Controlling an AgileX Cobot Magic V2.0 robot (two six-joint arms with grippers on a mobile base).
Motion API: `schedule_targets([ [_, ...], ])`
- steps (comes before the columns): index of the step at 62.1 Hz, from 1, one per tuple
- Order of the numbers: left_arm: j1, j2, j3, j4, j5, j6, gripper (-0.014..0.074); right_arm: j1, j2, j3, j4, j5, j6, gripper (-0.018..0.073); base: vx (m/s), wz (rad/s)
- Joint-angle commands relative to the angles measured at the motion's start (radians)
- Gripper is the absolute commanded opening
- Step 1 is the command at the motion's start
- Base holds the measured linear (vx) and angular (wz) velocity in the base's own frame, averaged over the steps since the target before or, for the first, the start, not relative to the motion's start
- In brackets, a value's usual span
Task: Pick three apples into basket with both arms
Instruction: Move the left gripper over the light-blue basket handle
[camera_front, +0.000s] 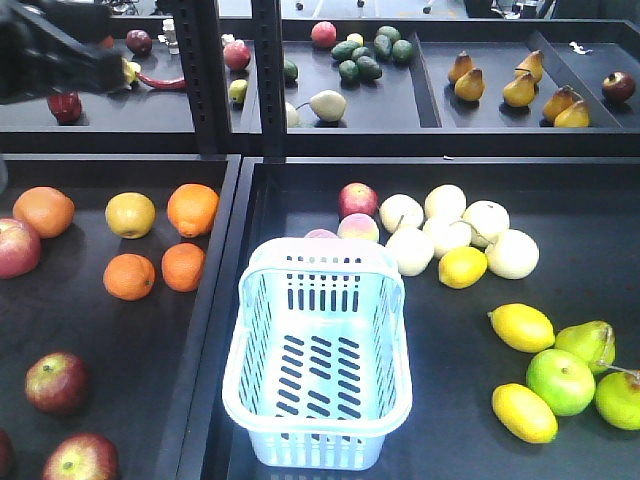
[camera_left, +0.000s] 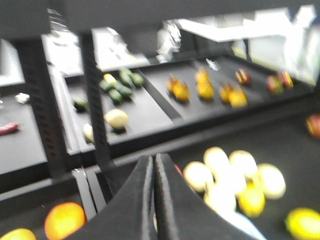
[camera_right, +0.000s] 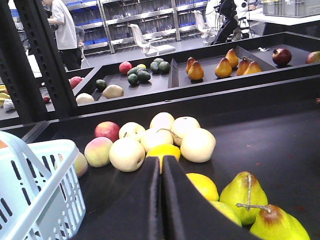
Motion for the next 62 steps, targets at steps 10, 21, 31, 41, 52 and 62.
schedule_targets([
  [10, -0.010, 0.084, -0.154, -0.351, 0.203, 0.469, -0.0006, -0.004, -0.011, 0.013, -0.007, -0.076, -0.008, -0.0005, 0.00, 0.00],
  [21, -0.010, 0.168, -0.249, -0.523, 0.337, 0.596, 0.0028, -0.004, -0.011, 0.013, -0.007, -0.076, -0.008, -0.0005, 0.00, 0.00],
  [31, -0.010, 0.223, -0.303, -0.555, 0.346, 0.599, 0.0171, -0.004, -0.011, 0.013, -0.007, -0.076, -0.008, -0.0005, 0.00, 0.00],
  [41, -0.010, 0.258, -0.324, -0.554, 0.340, 0.599, 0.0417, -0.004, -0.011, 0.013, -0.007, -0.076, -0.008, -0.0005, 0.00, 0.00],
  [52, -0.010, 0.298, -0.324, -0.551, 0.343, 0.608, 0.0582, -0.004, -0.011, 0.013, -0.007, -0.076, -0.008, -0.0005, 0.00, 0.00],
  [62, -0.011, 0.363, -0.324, -0.554, 0.402, 0.692, 0.0566, -0.004, -0.011, 0.013, -0.007, -0.076, -0.008, -0.0005, 0.00, 0.00],
])
